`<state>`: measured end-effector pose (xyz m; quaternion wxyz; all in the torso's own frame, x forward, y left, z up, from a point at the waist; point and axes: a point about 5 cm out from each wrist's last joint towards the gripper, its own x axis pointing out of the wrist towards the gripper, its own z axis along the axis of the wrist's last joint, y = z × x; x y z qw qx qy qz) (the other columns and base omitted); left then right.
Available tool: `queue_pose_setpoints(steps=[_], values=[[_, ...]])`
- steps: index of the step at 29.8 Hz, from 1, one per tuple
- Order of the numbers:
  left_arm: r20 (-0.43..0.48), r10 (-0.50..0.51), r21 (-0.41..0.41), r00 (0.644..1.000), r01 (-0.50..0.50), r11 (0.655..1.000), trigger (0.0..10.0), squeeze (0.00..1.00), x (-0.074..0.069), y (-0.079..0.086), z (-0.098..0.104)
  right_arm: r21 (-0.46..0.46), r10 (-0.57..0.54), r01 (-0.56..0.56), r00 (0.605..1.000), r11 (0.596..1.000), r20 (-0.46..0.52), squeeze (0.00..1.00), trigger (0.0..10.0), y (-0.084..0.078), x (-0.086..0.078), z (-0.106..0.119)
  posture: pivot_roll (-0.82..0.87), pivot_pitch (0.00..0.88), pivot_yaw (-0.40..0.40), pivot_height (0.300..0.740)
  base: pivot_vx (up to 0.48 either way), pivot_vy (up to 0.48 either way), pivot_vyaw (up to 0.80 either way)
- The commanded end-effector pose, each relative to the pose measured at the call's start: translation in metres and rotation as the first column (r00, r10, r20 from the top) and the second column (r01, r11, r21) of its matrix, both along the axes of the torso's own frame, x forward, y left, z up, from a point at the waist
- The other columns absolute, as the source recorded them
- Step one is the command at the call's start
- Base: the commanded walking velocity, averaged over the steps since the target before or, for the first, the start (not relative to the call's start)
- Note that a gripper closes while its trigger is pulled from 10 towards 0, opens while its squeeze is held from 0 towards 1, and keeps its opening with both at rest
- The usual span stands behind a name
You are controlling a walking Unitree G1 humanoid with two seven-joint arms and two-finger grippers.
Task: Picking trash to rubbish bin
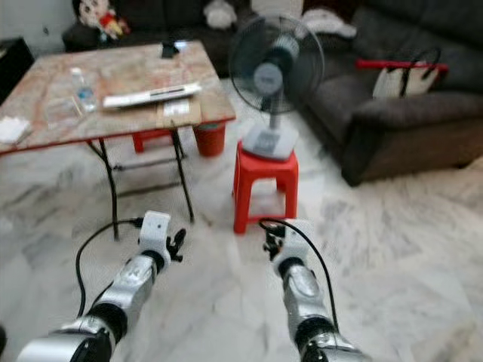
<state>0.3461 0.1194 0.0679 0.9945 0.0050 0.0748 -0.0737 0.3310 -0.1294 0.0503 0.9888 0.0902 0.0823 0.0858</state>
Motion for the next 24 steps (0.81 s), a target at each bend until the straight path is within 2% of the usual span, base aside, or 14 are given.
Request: queue_pose_setpoints(steps=[1, 5, 7, 10, 15, 24], values=[[0.061, 0.048, -0.032, 0.997, -0.046, 0.998, 10.0, 0.0, 0.007, 0.001, 0.014, 0.026, 0.043, -0.044, 0.998, 0.999, 0.039, 0.0, 10.0, 0.012, 0.005, 0.01, -0.08, 0.01, 0.016, 0.74, 0.0, 0.0, 0.0], [0.092, 0.048, -0.037, 0.995, -0.045, 0.998, 10.0, 0.0, 0.009, -0.004, 0.02, 0.038, 0.093, -0.097, 0.991, 0.995, 0.094, 0.0, 10.0, 0.023, 0.009, 0.021, -0.08, 0.011, 0.015, 0.74, 0.188, 0.0, 0.0], [0.129, 0.029, -0.007, 0.991, -0.028, 1.0, 10.0, 0.0, 0.009, -0.006, 0.024, 0.051, 0.122, -0.131, 0.981, 0.99, 0.154, 0.0, 10.0, 0.031, 0.012, 0.032, -0.08, 0.016, 0.011, 0.74, 0.253, 0.0, 0.0], [0.147, 0.036, -0.001, 0.988, -0.036, 0.999, 10.0, 0.0, 0.008, -0.006, 0.026, 0.028, 0.143, -0.152, 0.968, 0.988, 0.208, 0.0, 10.0, 0.037, 0.013, 0.041, -0.07, 0.017, 0.013, 0.74, 0.259, 0.0, 0.0], [0.167, 0.066, -0.003, 0.984, -0.067, 0.998, 10.0, 0.0, 0.007, -0.003, 0.027, 0.006, 0.143, -0.15, 0.957, 0.989, 0.251, 0.0, 10.0, 0.041, 0.014, 0.049, -0.07, 0.016, 0.014, 0.74, 0.287, 0.0, 0.75], [0.259, 0.039, 0.085, 0.965, -0.063, 0.994, 10.0, 0.0, 0.01, -0.001, 0.041, -0.026, 0.199, -0.2, 0.934, 0.979, 0.298, 0.0, 10.0, 0.05, 0.014, 0.058, -0.07, 0.002, 0.02, 0.74, 0.301, 0.0, 0.79]])
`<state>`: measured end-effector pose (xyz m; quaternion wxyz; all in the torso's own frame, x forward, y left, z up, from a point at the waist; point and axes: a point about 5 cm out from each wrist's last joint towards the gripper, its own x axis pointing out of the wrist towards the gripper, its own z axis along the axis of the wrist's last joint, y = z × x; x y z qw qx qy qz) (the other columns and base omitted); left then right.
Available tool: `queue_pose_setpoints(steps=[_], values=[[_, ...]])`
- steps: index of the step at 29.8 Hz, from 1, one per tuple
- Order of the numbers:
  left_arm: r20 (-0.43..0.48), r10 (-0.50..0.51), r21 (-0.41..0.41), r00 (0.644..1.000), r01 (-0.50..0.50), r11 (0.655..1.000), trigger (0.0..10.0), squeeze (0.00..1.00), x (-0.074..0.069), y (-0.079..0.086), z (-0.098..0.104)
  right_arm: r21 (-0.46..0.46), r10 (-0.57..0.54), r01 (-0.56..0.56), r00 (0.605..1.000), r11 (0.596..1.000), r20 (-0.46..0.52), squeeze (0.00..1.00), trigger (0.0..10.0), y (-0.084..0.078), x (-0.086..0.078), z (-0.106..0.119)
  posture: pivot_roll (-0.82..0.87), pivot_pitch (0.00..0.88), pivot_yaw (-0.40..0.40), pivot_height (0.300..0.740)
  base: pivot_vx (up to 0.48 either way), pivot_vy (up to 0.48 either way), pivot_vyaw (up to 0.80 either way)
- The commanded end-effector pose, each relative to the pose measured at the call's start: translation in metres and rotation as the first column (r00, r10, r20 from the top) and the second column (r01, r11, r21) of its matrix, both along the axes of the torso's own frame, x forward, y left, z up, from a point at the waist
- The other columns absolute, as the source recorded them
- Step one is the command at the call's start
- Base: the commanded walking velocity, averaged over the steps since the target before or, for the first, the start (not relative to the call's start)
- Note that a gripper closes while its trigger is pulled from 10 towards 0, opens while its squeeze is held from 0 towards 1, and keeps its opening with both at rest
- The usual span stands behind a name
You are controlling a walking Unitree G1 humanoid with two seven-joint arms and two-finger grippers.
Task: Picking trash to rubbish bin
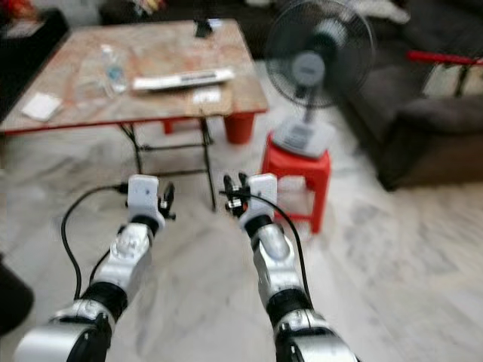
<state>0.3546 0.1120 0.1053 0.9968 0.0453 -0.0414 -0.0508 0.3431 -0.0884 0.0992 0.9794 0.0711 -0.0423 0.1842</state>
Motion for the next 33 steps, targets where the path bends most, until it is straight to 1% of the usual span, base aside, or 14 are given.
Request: queue_pose_setpoints(steps=[1, 4, 7, 11, 18, 19, 33], values=[[0.025, 0.022, 0.024, 0.999, -0.023, 0.999, 10.0, 0.0, 0.002, 0.008, 0.005, 0.007, 0.029, -0.029, 0.999, 1.0, 0.041, 0.0, 10.0, 0.01, 0.002, 0.01, -0.07, 0.0, 0.023, 0.74, 0.3, 0.0, 0.79], [0.029, 0.037, 0.013, 0.999, -0.037, 0.999, 10.0, 0.0, 0.002, 0.01, 0.006, 0.018, 0.035, -0.036, 0.998, 0.999, 0.046, 0.0, 10.0, 0.014, 0.001, 0.012, -0.07, 0.0, 0.025, 0.74, 0.308, 0.0, 0.79], [0.035, 0.033, 0.024, 0.999, -0.034, 0.999, 10.0, 0.0, 0.002, 0.01, 0.007, 0.017, 0.039, -0.04, 0.998, 0.999, 0.048, 0.0, 10.0, 0.015, 0.001, 0.013, -0.07, 0.0, 0.025, 0.74, 0.311, 0.0, 0.79], [0.052, 0.03, 0.039, 0.998, -0.032, 0.999, 10.0, 0.0, 0.003, 0.01, 0.011, 0.061, 0.033, -0.035, 0.999, 0.998, 0.038, 0.0, 10.0, 0.018, 0.001, 0.015, -0.07, 0.0, 0.032, 0.74, 0.33, 0.0, 0.0], [0.071, 0.025, 0.049, 0.997, -0.029, 0.998, 10.0, 0.0, 0.005, 0.011, 0.015, 0.085, 0.024, -0.029, 0.998, 0.996, 0.059, 0.0, 10.0, 0.02, 0.002, 0.022, -0.07, 0.0, 0.037, 0.74, 0.357, 0.0, 0.0], [0.071, 0.025, 0.049, 0.997, -0.028, 0.998, 10.0, 0.0, 0.005, 0.011, 0.015, 0.102, 0.016, -0.021, 0.998, 0.995, 0.053, 1.0, 10.0, 0.02, 0.003, 0.022, -0.07, 0.0, 0.037, 0.74, 0.36, 0.0, 0.0], [0.083, -0.006, 0.066, 0.997, 0.001, 0.998, 10.0, 0.0, 0.004, 0.008, 0.017, 0.138, -0.014, 0.003, 0.997, 0.99, 0.073, 1.0, 10.0, 0.019, 0.004, 0.03, -0.07, 0.0, 0.04, 0.74, 0.365, 0.0, 0.0]])
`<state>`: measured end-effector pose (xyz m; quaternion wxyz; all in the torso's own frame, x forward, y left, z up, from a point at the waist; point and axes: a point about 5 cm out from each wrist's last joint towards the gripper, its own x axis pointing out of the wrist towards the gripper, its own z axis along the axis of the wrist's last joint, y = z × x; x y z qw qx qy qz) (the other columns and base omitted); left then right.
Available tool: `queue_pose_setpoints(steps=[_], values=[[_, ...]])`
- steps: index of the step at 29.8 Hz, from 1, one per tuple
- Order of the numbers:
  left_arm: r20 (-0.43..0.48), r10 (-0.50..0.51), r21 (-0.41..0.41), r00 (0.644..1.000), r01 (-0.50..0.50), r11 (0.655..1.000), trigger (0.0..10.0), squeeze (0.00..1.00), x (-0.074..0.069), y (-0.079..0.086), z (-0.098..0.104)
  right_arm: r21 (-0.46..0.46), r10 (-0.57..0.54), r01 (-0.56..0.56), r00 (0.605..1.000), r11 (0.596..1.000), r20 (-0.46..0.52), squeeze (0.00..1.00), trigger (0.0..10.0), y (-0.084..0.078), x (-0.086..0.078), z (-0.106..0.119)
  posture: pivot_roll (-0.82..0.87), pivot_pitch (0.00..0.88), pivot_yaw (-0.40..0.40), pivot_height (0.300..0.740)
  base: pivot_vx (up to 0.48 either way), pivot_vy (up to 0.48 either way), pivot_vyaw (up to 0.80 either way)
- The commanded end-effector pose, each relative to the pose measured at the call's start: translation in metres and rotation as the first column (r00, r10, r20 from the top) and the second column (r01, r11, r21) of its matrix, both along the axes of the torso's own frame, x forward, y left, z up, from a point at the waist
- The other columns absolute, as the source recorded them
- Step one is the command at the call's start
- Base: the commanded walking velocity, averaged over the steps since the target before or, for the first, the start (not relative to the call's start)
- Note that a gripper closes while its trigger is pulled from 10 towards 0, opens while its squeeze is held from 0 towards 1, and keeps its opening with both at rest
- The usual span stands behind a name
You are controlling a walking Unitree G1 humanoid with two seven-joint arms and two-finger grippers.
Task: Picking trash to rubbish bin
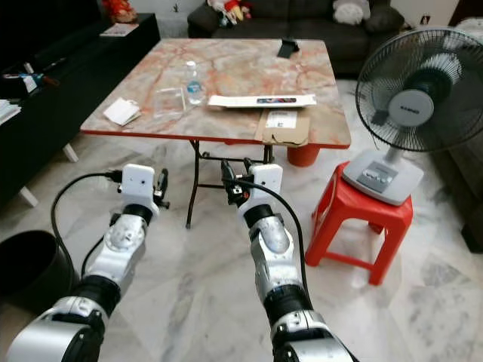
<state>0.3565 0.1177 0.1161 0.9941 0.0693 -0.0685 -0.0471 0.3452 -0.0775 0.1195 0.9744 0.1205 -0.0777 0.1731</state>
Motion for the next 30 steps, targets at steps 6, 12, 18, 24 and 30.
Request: queue_pose_setpoints(steps=[6, 12, 18, 24, 30], values=[[0.032, -0.011, 0.025, 0.999, 0.01, 1.0, 10.0, 0.0, 0.0033, 0.0025, 0.0091, 0.043, 0.006, -0.007, 1.0, 0.999, 0.025, 1.0, 10.0, 0.0082, 0.0037, 0.0131, -0.06, 0.0, 0.038, 0.74, 0.396, 0.0, 0.0], [0.029, -0.01, 0.024, 1.0, 0.01, 1.0, 10.0, 0.0, 0.003, 0.0032, 0.0087, 0.042, 0.005, -0.005, 1.0, 0.999, 0.016, 1.0, 10.0, 0.0097, 0.002, 0.0108, -0.06, 0.0, 0.039, 0.74, 0.41, 0.0, 0.0], [0.03, -0.012, 0.024, 0.999, 0.012, 1.0, 10.0, 0.0, 0.003, 0.0028, 0.0093, 0.054, 0.01, -0.011, 1.0, 0.998, 0.022, 1.0, 10.0, 0.0101, 0.001, 0.0116, -0.06, 0.005, 0.038, 0.74, 0.413, 0.0, 0.0], [0.031, -0.017, 0.024, 0.999, 0.016, 1.0, 10.0, 0.0, 0.0029, 0.0028, 0.0097, 0.055, 0.002, -0.003, 1.0, 0.998, 0.024, 1.0, 10.0, 0.0105, 0.0016, 0.0134, -0.05, 0.019, 0.038, 0.74, 0.415, 0.0, 0.0], [0.031, -0.036, 0.018, 0.999, 0.035, 0.999, 10.0, 0.0, 0.0026, 0.0, 0.0099, 0.055, -0.001, -0.001, 1.0, 0.998, 0.023, 1.0, 10.0, 0.0106, 0.0017, 0.0136, -0.05, 0.02, 0.037, 0.74, 0.421, 0.0, 0.0]])
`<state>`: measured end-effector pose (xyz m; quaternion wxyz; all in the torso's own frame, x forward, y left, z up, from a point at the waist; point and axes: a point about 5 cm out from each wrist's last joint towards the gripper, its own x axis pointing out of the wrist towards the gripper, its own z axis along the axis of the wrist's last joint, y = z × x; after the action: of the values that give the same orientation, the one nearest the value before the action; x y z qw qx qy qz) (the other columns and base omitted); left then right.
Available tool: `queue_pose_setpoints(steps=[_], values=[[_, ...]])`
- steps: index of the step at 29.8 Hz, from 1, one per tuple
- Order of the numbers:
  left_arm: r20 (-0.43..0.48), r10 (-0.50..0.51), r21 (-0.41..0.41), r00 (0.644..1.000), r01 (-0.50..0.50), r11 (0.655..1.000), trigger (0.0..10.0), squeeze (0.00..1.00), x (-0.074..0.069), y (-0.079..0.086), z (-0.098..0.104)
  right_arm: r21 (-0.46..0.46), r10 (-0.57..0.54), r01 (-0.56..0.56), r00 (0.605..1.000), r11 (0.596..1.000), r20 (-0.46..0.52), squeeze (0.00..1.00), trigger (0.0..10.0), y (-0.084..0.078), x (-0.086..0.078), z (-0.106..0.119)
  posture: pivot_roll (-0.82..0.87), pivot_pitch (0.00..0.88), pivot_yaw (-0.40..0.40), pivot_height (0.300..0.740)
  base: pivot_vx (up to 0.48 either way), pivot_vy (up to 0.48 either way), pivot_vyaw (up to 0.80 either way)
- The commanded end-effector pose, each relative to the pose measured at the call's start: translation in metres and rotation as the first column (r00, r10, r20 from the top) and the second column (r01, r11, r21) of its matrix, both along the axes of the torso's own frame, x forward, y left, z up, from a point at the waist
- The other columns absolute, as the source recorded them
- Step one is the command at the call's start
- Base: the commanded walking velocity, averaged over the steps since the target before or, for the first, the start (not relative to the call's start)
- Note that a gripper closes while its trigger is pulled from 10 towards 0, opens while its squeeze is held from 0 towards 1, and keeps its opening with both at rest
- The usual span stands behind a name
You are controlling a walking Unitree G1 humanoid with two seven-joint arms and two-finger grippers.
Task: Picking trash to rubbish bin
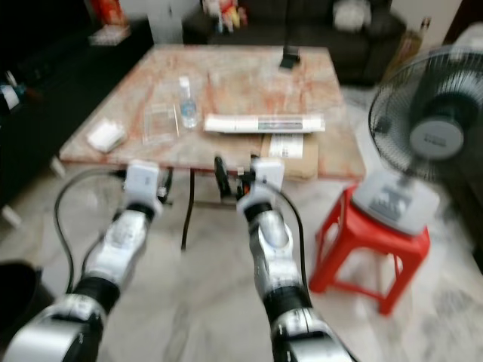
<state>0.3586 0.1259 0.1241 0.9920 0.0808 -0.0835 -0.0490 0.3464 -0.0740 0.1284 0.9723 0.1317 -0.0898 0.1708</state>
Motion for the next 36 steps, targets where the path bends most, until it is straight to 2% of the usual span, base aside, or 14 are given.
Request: queue_pose_setpoints(steps=[1, 2, 8, 9, 32, 34, 35, 36], values=[[0.002, -0.039, 0.004, 0.999, 0.039, 0.999, 10.0, 1.0, 0.0, -0.01, 0.002, 0.008, 0.007, -0.007, 1.0, 1.0, 0.0, 1.0, 10.0, 0.008, 0.001, 0.004, -0.05, 0.02, 0.037, 0.74, 0.465, 0.0, 0.0], [-0.001, -0.051, -0.005, 0.999, 0.051, 0.999, 10.0, 1.0, 0.0, -0.011, 0.002, 0.009, 0.008, -0.008, 1.0, 1.0, -0.003, 0.94, 10.0, 0.008, 0.001, 0.004, -0.05, 0.02, 0.037, 0.74, 0.469, 0.0, 0.0], [0.005, -0.067, 0.002, 0.998, 0.067, 0.998, 10.0, 1.0, 0.0, -0.013, 0.003, 0.013, 0.007, -0.007, 1.0, 1.0, -0.005, 0.96, 10.0, 0.008, 0.001, 0.004, -0.05, 0.02, 0.036, 0.74, 0.468, 0.0, 0.0], [0.006, -0.069, 0.001, 0.998, 0.069, 0.998, 10.0, 1.0, 0.0, -0.014, 0.003, 0.009, 0.008, -0.008, 1.0, 1.0, -0.007, 0.0, 10.0, 0.008, 0.001, 0.004, -0.05, 0.02, 0.036, 0.74, 0.469, 0.0, 0.0], [0.015, -0.134, 0.07, 0.991, 0.133, 0.989, 10.0, 1.0, -0.003, -0.021, 0.003, 0.003, 0.002, -0.002, 1.0, 1.0, -0.026, 0.0, 10.0, 0.009, 0.001, 0.002, -0.05, 0.02, 0.032, 0.74, 0.469, 0.0, 0.0], [0.015, -0.16, 0.106, 0.987, 0.158, 0.982, 10.0, 1.0, -0.004, -0.024, 0.002, 0.004, 0.002, -0.002, 1.0, 1.0, -0.027, 0.0, 10.0, 0.009, 0.001, 0.001, -0.05, 0.02, 0.032, 0.74, 0.469, 0.0, 0.0], [0.018, -0.181, 0.154, 0.983, 0.177, 0.972, 10.0, 0.21, -0.005, -0.027, 0.002, 0.004, 0.001, -0.001, 1.0, 1.0, -0.028, 0.0, 10.0, 0.009, 0.001, 0.001, -0.05, 0.022, 0.031, 0.74, 0.428, 0.0, 0.0], [0.018, -0.191, 0.161, 0.981, 0.186, 0.969, 10.0, 0.0, -0.006, -0.028, 0.001, 0.004, 0.001, -0.001, 1.0, 1.0, -0.028, 0.0, 10.0, 0.009, 0.001, 0.001, -0.05, 0.022, 0.031, 0.74, 0.401, 0.0, 0.0]])
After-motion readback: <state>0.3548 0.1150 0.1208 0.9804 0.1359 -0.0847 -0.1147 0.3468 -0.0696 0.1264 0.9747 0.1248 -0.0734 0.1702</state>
